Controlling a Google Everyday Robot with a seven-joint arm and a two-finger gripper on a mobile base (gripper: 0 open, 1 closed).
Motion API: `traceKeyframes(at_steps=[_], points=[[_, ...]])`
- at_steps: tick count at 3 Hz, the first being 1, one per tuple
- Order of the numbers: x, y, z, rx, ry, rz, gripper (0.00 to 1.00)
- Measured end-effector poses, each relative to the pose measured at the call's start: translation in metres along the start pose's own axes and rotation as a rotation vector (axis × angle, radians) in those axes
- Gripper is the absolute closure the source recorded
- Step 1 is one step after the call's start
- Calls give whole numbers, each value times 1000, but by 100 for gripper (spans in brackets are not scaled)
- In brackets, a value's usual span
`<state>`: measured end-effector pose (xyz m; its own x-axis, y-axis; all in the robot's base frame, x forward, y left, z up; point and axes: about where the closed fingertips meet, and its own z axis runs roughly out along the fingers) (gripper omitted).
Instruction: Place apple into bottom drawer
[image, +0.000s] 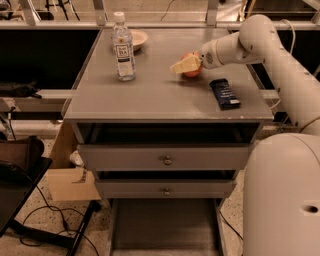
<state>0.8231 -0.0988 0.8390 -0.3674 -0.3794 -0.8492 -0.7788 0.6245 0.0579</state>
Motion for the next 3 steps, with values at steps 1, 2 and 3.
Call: traceKeyframes(at_steps=[1,2,3], points=[[0,0,0,0,0,0,93],[-4,0,-3,0,0,0,100],[-17,1,-38,51,16,-51,100]])
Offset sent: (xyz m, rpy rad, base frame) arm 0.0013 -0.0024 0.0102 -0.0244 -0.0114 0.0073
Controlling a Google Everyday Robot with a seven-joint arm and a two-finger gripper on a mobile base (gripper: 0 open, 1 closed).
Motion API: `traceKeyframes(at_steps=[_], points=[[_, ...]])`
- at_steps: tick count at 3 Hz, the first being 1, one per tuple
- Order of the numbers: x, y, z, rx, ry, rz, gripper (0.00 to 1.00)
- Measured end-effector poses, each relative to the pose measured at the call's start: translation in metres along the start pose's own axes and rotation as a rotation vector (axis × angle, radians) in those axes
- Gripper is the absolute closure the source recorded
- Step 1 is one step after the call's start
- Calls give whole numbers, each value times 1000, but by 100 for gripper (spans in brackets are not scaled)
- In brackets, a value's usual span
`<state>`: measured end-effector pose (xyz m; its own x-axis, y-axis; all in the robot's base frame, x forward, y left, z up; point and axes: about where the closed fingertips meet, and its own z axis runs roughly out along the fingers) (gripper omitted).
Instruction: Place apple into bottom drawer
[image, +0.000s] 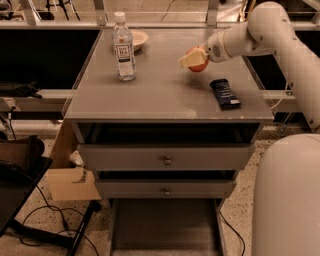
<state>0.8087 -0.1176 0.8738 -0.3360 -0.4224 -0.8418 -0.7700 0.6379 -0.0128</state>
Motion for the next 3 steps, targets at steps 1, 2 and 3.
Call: traceKeyframes(at_steps=[1,2,3], points=[[-15,10,-70,70,-10,-45,100],[-10,36,-139,122,-5,-66,100],[35,73,-199,147,-23,-15,100]])
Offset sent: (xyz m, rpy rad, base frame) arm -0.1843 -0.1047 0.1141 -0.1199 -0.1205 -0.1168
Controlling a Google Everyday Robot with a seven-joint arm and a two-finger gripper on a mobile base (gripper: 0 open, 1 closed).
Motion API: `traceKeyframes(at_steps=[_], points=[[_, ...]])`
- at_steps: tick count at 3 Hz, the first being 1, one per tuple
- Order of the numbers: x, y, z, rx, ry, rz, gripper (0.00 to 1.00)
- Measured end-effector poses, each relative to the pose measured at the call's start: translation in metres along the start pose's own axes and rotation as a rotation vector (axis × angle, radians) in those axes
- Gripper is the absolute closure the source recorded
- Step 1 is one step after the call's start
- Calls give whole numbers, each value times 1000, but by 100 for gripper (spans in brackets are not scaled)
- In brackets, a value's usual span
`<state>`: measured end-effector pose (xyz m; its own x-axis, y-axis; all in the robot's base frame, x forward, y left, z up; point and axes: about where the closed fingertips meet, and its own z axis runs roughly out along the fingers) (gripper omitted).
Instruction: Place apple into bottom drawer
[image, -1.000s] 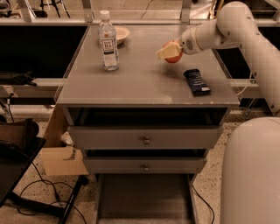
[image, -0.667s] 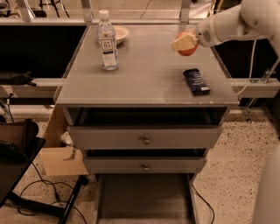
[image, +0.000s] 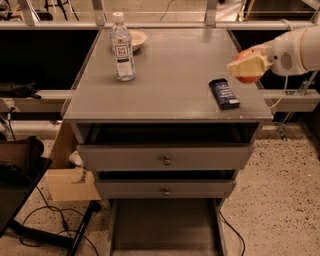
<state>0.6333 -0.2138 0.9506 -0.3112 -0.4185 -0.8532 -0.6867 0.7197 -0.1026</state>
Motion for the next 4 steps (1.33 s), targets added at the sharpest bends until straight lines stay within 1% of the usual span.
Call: traceKeyframes(at_steps=[1,2,3,4], points=[[58,33,-22,-32,-16,29,100],[133,68,-11,-102,-73,98,100],[188,82,-20,-126,-150,77,100],[199,85,-11,-140,-137,88,100]])
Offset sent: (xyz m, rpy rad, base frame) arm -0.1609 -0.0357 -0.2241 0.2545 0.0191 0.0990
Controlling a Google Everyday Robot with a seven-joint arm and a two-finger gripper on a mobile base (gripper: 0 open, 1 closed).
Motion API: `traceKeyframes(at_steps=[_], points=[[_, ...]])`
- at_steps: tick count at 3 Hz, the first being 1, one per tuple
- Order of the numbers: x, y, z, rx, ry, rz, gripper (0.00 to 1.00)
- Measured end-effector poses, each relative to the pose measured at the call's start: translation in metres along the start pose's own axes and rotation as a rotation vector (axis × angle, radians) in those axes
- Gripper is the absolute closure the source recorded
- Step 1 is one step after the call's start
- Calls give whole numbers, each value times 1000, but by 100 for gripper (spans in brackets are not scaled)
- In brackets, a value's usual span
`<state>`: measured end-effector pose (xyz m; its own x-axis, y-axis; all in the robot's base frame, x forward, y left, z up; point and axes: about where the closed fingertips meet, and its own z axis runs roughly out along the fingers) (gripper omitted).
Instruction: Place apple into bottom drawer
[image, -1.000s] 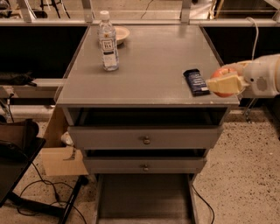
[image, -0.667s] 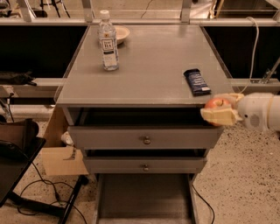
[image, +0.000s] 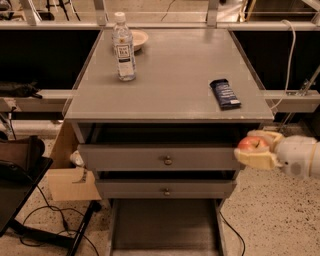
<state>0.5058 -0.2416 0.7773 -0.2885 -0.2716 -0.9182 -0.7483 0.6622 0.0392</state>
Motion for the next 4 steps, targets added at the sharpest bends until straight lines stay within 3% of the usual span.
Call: traceKeyframes(at_steps=[1,3,4], points=[[48,2,31,-46,51,43,100],[220,66,78,-122,125,121,100],[292,85,102,-130,149,169,100]])
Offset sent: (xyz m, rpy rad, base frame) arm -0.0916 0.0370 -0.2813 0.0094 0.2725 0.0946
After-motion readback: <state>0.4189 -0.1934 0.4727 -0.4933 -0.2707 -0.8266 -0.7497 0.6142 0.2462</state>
